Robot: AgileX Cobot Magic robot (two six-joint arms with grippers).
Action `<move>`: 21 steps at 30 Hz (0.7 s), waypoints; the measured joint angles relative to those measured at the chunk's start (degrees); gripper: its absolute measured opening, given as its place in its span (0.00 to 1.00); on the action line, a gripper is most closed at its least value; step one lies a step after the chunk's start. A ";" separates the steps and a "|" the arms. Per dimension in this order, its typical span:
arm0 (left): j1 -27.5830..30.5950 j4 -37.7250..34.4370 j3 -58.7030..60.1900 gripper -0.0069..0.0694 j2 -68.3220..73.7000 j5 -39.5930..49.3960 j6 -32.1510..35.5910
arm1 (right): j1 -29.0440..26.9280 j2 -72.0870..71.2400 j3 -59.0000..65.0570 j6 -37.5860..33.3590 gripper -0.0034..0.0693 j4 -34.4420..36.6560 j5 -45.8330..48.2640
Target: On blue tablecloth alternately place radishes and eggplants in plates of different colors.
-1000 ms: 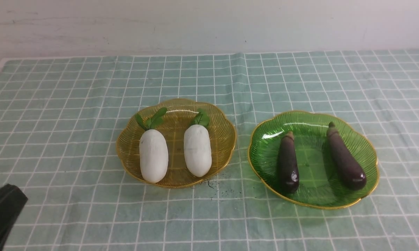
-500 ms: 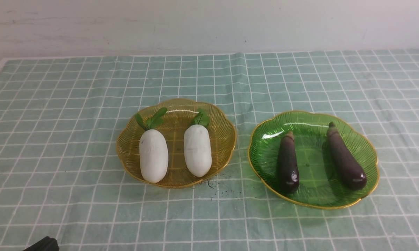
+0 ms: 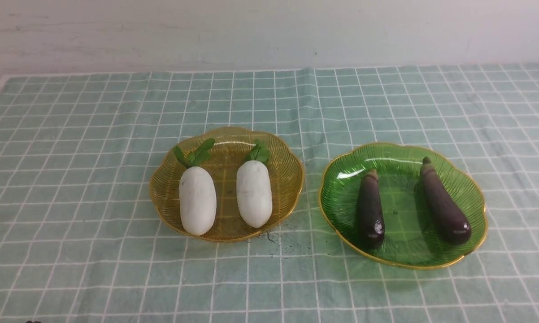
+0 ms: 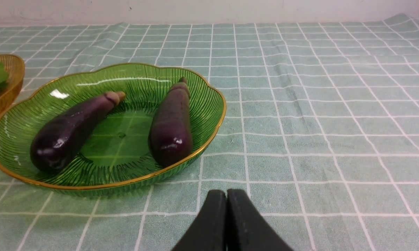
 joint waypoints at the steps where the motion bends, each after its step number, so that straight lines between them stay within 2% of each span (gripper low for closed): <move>1: 0.00 0.00 0.00 0.08 0.00 0.40 0.00 | 0.00 0.00 0.00 0.00 0.03 0.00 0.00; 21: 0.00 0.00 0.00 0.08 0.00 0.45 -0.05 | 0.00 0.00 0.00 0.19 0.03 0.00 -0.05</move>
